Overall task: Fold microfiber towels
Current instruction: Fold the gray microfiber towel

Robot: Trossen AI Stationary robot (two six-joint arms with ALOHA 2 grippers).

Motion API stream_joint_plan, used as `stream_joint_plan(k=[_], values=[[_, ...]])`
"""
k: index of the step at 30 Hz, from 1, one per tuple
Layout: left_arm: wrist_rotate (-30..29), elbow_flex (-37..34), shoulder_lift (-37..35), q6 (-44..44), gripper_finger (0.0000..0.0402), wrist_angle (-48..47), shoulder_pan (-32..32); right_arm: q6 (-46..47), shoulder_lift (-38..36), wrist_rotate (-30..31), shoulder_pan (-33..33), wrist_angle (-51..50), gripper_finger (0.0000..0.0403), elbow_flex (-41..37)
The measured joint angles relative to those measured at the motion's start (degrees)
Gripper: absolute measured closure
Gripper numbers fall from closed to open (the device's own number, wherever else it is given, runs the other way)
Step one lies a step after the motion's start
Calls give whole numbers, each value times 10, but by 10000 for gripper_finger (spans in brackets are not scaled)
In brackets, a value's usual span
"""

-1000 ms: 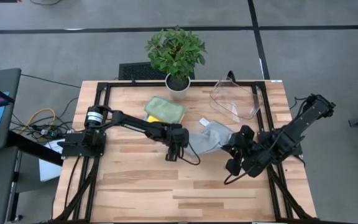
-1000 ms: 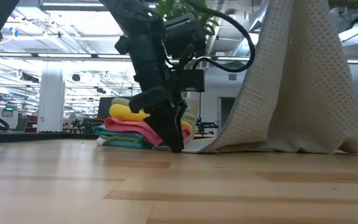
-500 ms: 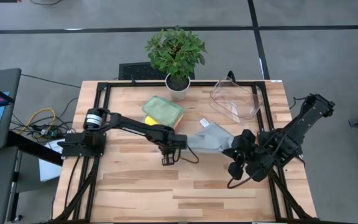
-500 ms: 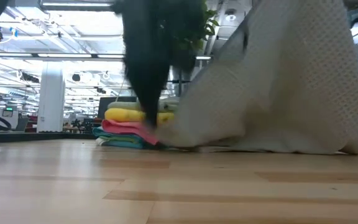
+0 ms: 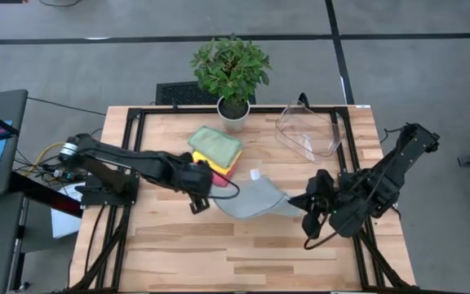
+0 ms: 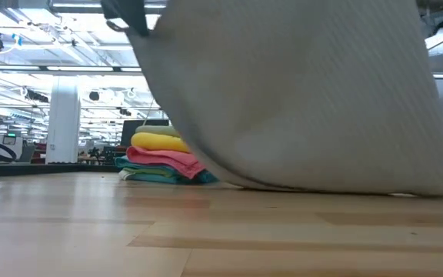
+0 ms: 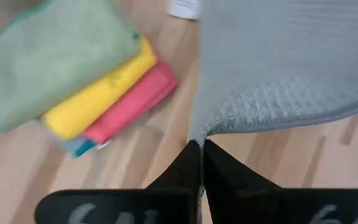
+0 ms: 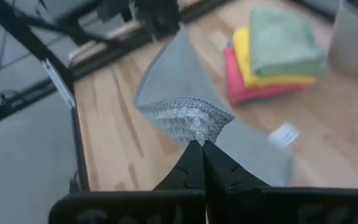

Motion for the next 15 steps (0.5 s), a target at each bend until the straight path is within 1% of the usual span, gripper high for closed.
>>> stream_joint_plan(k=[2, 5, 7, 10, 13, 15], values=[[-15, 0, -16, -5, 401, -28, -2, -28, -1, 13, -14, 1, 395, 15], [-41, 1, -32, -1, 401, -74, 5, -67, 0, 14, -48, -1, 395, 23], [-57, 15, -43, 7, 401, -111, 13, -98, 0, 14, -73, -3, 395, 28], [-68, 57, -49, 20, 401, -171, 27, -133, 0, 14, -113, -15, 395, 39], [-70, 116, -49, 30, 401, -231, 38, -170, 0, 14, -144, -25, 395, 59], [-68, 148, -50, 49, 401, -233, 41, -196, 0, 14, -160, -26, 395, 73]])
